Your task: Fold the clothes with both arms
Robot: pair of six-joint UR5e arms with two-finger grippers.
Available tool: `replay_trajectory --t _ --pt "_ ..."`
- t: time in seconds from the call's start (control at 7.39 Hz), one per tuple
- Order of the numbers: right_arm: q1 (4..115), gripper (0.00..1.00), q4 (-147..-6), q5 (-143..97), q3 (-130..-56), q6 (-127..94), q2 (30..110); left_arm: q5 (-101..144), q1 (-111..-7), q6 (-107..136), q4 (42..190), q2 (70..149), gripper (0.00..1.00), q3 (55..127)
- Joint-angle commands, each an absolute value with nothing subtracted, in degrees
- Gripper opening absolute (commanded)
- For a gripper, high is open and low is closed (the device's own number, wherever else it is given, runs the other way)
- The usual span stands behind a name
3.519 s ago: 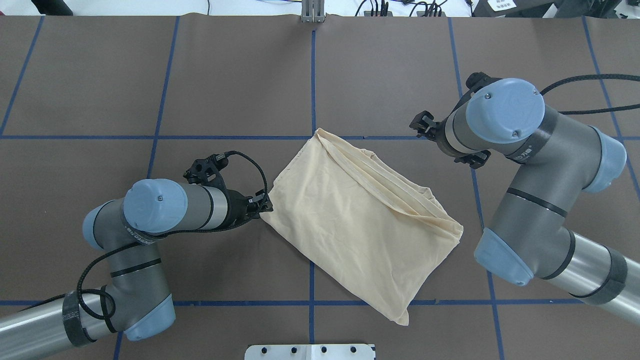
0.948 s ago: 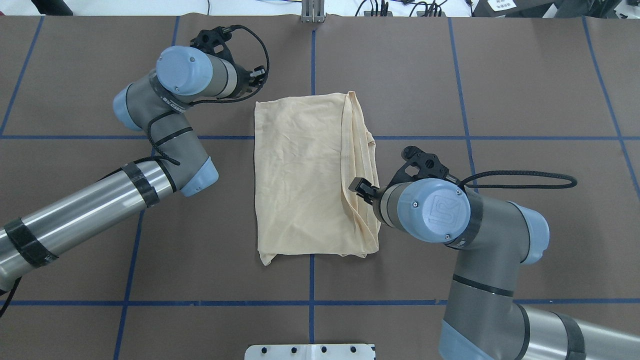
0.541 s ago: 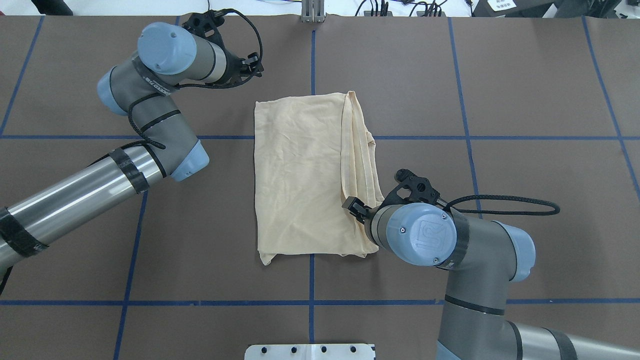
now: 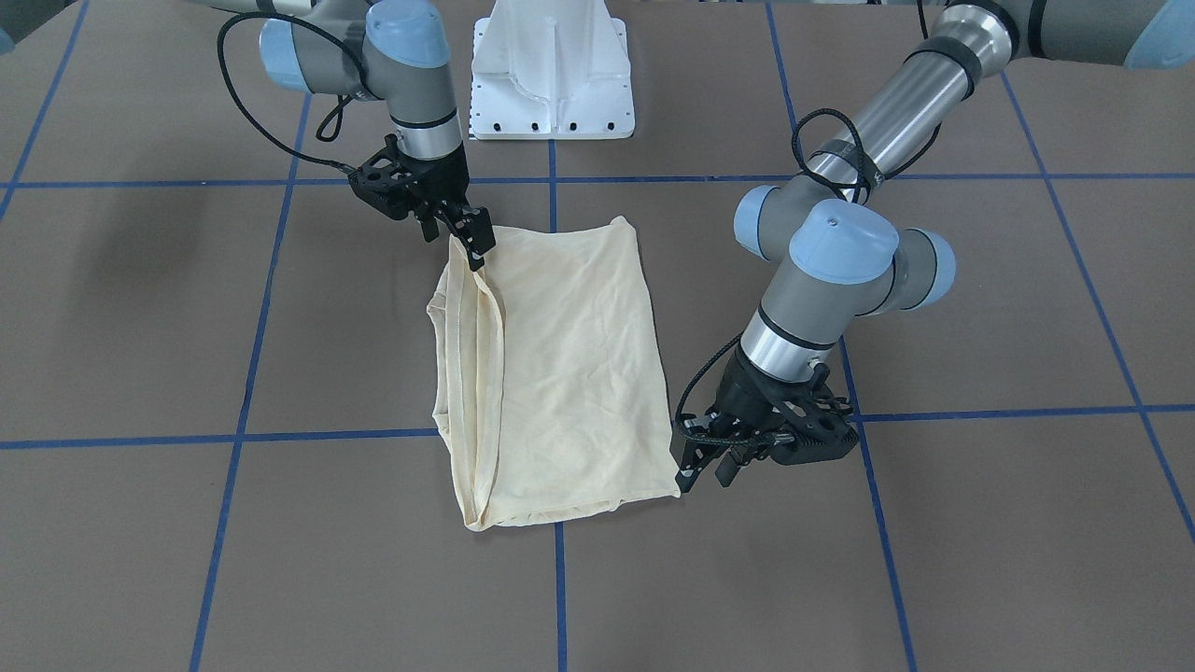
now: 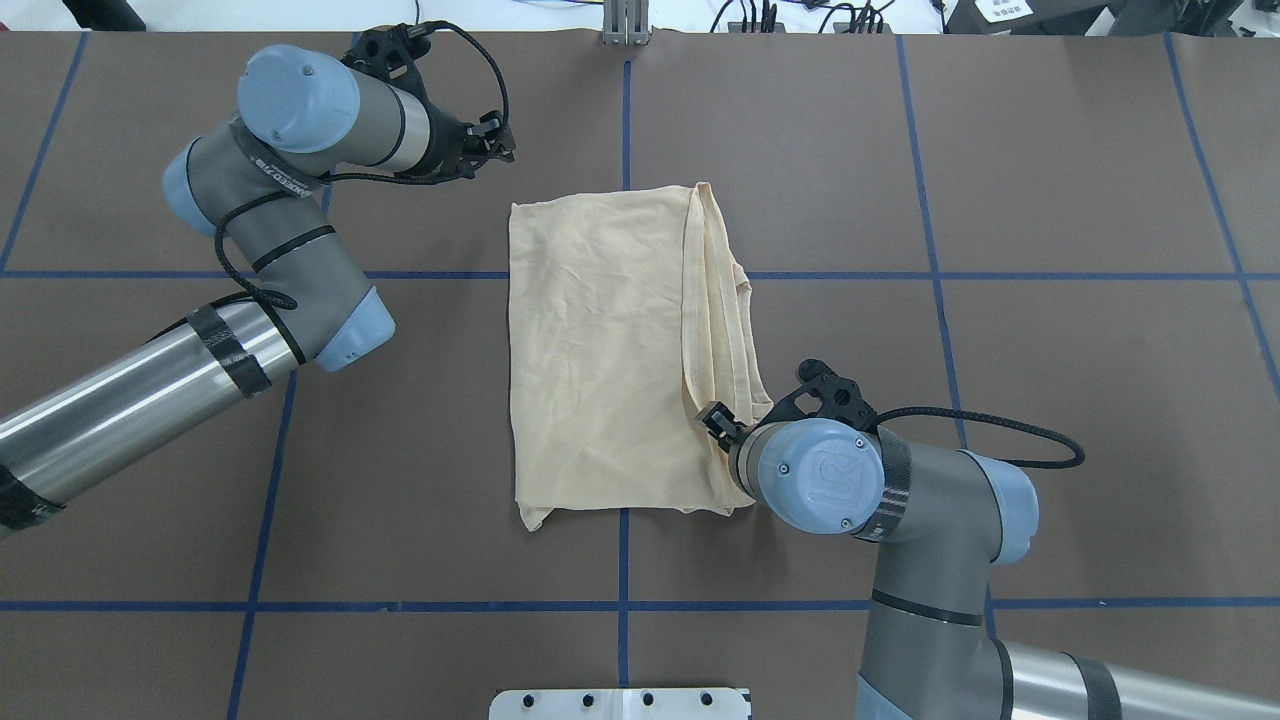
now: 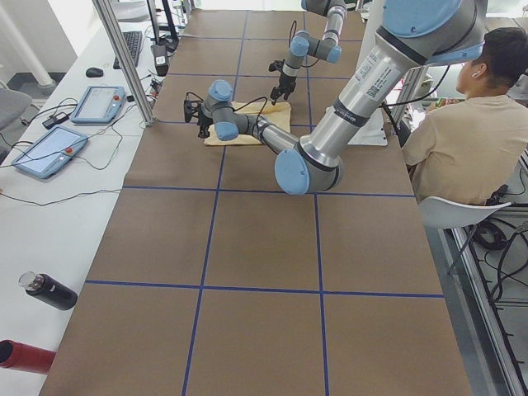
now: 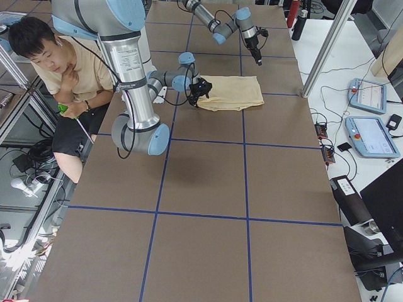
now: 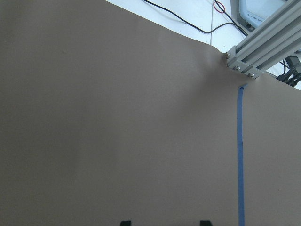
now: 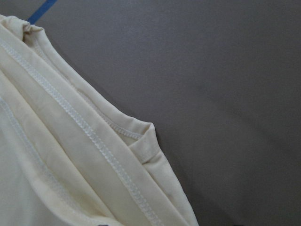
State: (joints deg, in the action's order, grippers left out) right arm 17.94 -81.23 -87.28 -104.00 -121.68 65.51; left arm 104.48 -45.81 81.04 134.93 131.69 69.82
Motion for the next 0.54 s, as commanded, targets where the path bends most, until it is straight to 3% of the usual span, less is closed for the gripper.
replay_trajectory --t 0.0,0.14,0.41 --pt "18.2 0.53 -80.2 -87.3 -103.2 -122.1 65.3 104.4 -45.8 81.1 135.0 131.5 0.60 69.9" --pt "18.2 0.47 -80.2 -87.3 -103.0 -122.0 65.7 104.4 -45.8 81.1 135.0 131.6 0.60 69.9" --pt "18.1 0.46 -80.8 -87.4 -102.8 -122.0 65.6 104.3 -45.8 81.1 135.0 131.5 0.60 69.9"
